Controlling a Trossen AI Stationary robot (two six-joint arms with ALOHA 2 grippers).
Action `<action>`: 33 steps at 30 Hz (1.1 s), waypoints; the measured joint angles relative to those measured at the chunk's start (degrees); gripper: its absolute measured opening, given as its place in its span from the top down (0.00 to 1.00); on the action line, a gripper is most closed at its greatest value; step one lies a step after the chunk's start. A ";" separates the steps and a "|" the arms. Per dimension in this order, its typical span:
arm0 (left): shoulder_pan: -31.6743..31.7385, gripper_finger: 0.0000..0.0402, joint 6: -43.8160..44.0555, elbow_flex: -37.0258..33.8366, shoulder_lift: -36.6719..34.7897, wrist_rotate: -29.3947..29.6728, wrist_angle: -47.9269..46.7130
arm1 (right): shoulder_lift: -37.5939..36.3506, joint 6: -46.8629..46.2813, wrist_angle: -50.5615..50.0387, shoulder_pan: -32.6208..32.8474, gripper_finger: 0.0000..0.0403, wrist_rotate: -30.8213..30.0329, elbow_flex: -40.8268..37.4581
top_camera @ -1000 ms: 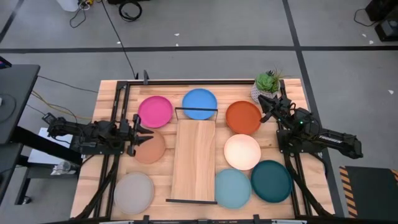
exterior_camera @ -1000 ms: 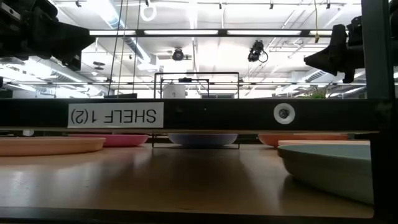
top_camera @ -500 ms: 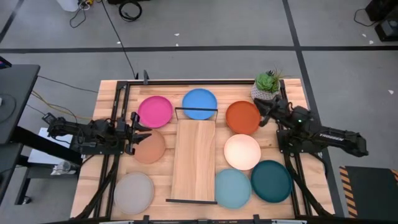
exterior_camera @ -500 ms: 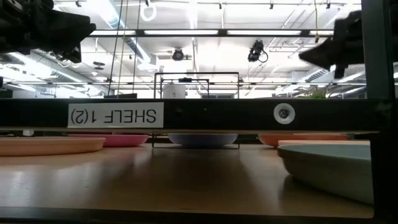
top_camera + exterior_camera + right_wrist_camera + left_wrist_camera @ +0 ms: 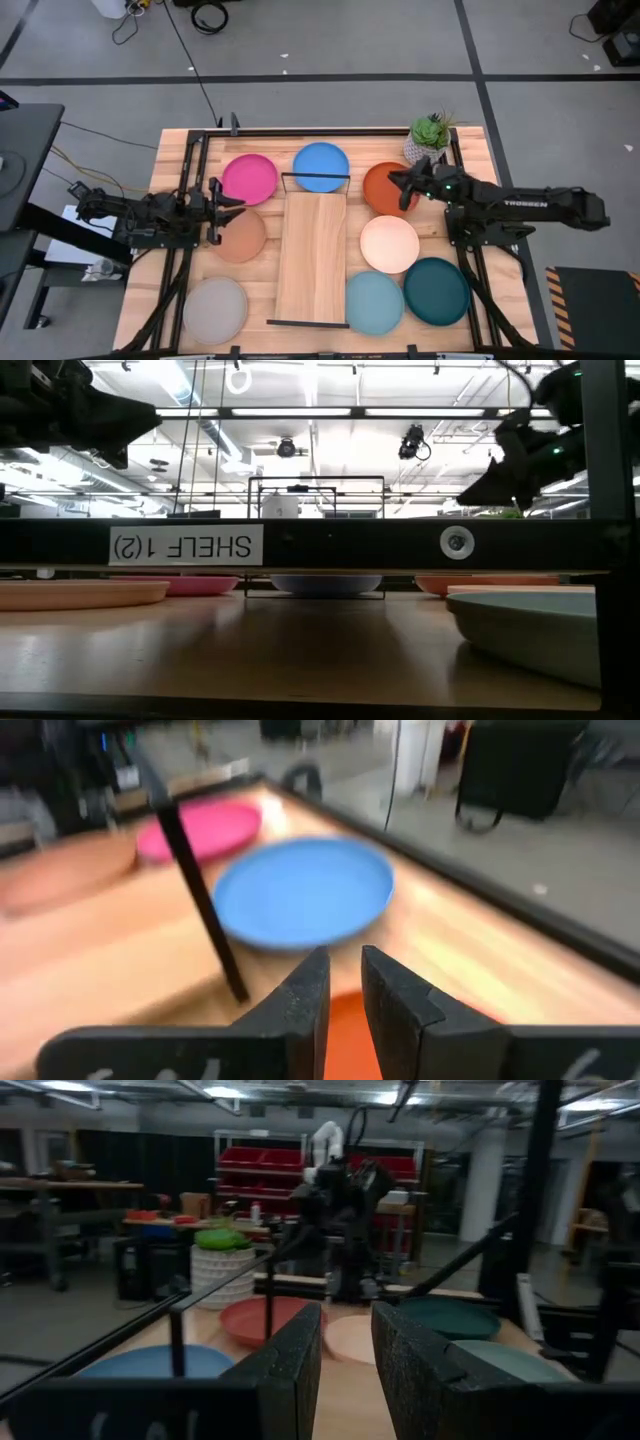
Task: Place and stack plates onto a shelf
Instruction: Put the orange plate on the shelf
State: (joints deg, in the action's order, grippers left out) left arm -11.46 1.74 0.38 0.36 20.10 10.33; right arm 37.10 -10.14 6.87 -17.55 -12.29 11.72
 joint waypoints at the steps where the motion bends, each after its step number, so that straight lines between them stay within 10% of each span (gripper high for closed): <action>1: 0.00 0.76 0.00 -0.02 0.00 0.76 0.06 | 1.94 0.08 -1.50 0.19 0.83 0.52 1.13; 33: -0.02 0.76 2.10 0.05 5.45 0.48 -5.76 | 48.30 -16.04 -36.35 13.30 0.57 -1.78 34.17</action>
State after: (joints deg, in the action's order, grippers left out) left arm -11.49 3.84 0.43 5.81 20.57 4.57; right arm 85.40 -26.19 -29.49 -4.25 -14.06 45.88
